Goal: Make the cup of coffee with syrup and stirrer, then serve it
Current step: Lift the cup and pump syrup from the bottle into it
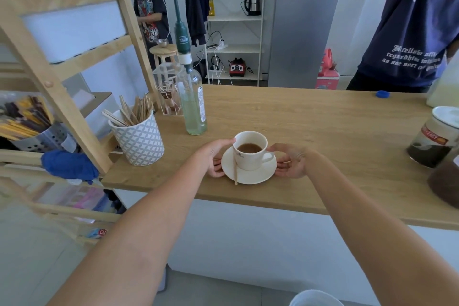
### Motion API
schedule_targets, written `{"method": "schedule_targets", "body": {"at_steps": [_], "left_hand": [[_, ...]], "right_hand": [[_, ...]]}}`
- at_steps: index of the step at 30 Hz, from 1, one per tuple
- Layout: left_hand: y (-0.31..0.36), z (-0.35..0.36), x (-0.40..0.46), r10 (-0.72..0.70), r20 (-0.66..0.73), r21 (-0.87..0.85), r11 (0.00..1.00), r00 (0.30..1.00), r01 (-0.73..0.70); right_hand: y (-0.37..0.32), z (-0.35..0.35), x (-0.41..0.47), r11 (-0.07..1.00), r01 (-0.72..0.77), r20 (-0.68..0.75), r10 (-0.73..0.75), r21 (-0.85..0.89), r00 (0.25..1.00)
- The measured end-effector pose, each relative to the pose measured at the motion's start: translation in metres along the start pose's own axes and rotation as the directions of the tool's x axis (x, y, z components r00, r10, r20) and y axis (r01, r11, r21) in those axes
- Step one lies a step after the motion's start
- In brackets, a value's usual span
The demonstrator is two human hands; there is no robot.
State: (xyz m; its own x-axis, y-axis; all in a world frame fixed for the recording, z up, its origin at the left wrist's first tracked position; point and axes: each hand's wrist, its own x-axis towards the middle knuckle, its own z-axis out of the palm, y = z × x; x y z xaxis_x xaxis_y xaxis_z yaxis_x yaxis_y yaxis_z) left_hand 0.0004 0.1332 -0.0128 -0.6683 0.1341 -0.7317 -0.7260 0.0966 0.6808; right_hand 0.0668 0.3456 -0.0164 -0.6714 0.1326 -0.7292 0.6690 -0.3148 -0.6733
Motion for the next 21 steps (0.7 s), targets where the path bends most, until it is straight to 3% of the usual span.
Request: {"method": "schedule_targets", "body": {"at_steps": [21], "left_hand": [[0.075, -0.053, 0.062, 0.04, -0.017, -0.041, 0.998, 0.999, -0.04]], "right_hand": [[-0.065, 0.076, 0.065, 1.0, 0.025, 0.012, -0.025, 0.002, 1.0]]}}
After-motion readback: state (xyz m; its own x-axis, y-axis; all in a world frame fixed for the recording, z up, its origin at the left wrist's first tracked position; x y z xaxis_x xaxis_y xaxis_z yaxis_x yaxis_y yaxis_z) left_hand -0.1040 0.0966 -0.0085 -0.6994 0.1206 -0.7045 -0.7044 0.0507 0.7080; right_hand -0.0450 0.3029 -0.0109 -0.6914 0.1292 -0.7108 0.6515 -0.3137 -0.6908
